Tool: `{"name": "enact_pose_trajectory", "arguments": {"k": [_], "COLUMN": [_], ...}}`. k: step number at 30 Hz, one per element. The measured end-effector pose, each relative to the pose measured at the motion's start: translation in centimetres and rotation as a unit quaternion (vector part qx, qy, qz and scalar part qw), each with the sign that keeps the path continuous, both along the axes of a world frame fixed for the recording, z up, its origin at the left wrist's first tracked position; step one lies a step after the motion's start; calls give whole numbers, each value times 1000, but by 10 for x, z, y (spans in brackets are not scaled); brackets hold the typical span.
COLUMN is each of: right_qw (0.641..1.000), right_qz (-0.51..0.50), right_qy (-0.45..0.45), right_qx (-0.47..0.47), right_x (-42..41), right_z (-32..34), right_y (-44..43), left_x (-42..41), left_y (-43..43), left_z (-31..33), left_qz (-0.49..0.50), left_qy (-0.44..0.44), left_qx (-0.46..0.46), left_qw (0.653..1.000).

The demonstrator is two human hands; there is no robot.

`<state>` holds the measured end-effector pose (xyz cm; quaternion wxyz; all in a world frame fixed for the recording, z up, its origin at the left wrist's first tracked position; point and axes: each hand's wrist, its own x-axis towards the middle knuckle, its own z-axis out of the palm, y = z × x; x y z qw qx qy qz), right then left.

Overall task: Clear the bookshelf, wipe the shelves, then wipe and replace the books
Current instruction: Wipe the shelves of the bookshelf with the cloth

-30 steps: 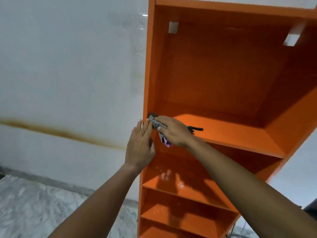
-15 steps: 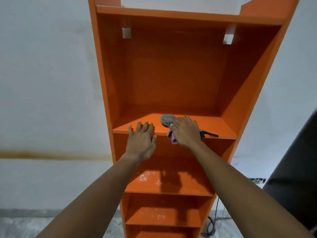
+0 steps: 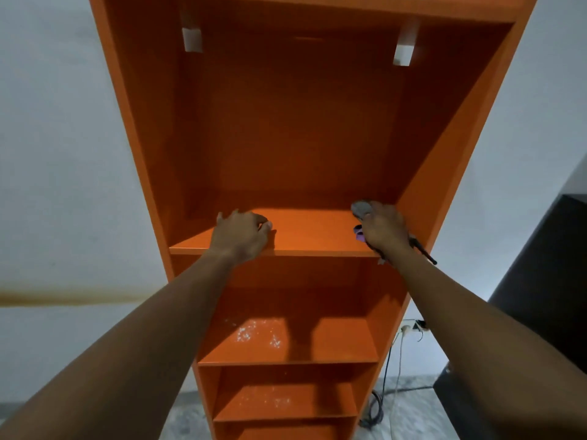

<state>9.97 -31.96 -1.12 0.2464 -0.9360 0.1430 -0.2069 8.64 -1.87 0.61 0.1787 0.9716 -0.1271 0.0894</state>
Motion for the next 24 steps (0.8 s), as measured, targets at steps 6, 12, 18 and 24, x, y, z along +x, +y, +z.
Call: {"name": "enact_pose_trajectory", "arguments": {"k": [6, 12, 18, 24], "right_qw": [987, 984, 980, 967], "right_qz": [-16, -4, 66, 226], "right_qy": [104, 153, 168, 112], "right_qx": [-120, -91, -83, -47], "right_x": [41, 75, 87, 79], "right_z": [5, 14, 16, 17], "right_y": [-2, 13, 57, 132], "left_x": [5, 8, 7, 0], "left_y": [7, 4, 3, 1], "left_z": [-14, -17, -16, -15], "left_qz": [6, -8, 0, 27], "left_qy": [-19, -38, -47, -62], "left_qx": [-72, -5, -8, -66], "left_qw": [997, 999, 999, 996]}}
